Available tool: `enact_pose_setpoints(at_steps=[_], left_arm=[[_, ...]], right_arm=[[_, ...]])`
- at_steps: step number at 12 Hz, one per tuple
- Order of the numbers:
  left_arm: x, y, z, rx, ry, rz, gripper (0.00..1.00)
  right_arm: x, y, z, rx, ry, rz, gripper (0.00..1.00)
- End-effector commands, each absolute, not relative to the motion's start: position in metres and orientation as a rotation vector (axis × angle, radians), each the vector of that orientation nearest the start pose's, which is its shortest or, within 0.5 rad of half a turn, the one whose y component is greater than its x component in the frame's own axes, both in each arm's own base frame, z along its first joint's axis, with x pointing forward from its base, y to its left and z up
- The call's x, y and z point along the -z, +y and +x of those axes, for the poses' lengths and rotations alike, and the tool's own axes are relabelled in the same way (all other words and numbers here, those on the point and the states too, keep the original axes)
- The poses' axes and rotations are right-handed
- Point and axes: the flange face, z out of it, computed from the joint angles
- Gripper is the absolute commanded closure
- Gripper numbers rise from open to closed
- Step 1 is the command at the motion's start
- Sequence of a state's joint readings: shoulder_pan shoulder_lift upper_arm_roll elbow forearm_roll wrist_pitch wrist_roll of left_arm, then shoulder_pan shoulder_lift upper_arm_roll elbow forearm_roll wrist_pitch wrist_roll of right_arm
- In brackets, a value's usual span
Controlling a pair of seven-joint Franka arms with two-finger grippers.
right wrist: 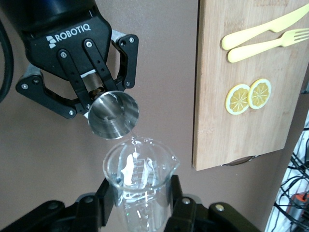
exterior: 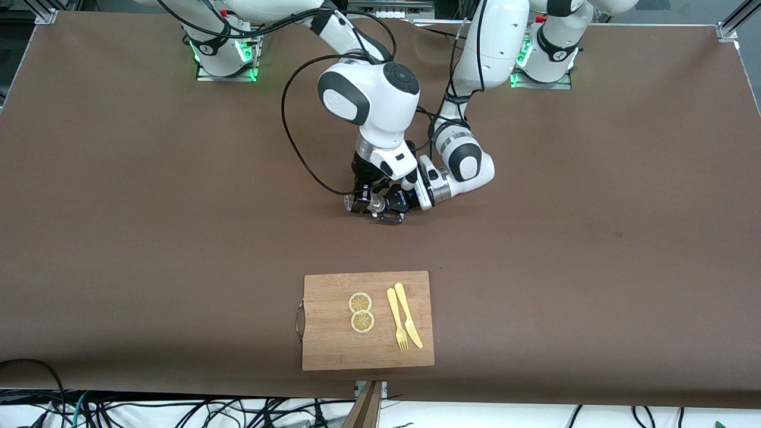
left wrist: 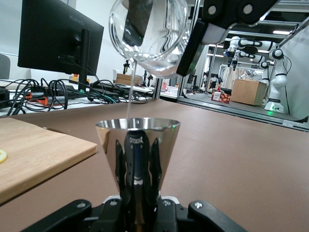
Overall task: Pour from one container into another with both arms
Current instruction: 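Tilt the beaker with the right gripper, pouring into the held jigger, then carry the beaker and jigger back apart toward their starting spots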
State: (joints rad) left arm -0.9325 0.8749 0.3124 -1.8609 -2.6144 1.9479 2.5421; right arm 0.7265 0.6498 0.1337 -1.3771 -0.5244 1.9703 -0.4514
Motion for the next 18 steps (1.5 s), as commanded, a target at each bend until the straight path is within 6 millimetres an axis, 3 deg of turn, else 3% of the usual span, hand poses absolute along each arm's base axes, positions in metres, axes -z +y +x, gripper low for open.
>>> enact_pose_setpoints(at_steps=[1, 4, 9, 11, 14, 15, 18], left_arm=[[-0.077, -0.407, 0.488, -1.412, -0.816, 1.672, 1.00], [-0.077, -0.406, 0.489, -1.412, -0.815, 1.677, 1.00], [-0.079, -0.401, 0.493, -1.420, -0.810, 1.685, 1.00], [-0.083, -0.383, 0.509, -1.446, -0.801, 1.695, 1.00], [-0.093, -0.353, 0.533, -1.448, -0.848, 1.694, 1.00], [-0.093, -0.342, 0.540, -1.452, -0.851, 1.696, 1.00], [-0.100, -0.290, 0.568, -1.433, -0.906, 1.687, 1.00]], right_arm=[[-0.337, 0.496, 0.527, 0.019, -2.249, -2.565, 0.59], [-0.339, 0.483, 0.543, 0.033, -2.129, -2.493, 0.59], [-0.346, 0.443, 0.581, 0.076, -1.902, -2.370, 0.57], [-0.350, 0.422, 0.597, 0.098, -1.785, -2.376, 0.57], [-0.359, 0.375, 0.628, 0.178, -1.650, -2.313, 0.57], [-0.360, 0.350, 0.639, 0.208, -1.608, -2.267, 0.57], [-0.360, 0.284, 0.660, 0.298, -1.485, -2.157, 0.57]])
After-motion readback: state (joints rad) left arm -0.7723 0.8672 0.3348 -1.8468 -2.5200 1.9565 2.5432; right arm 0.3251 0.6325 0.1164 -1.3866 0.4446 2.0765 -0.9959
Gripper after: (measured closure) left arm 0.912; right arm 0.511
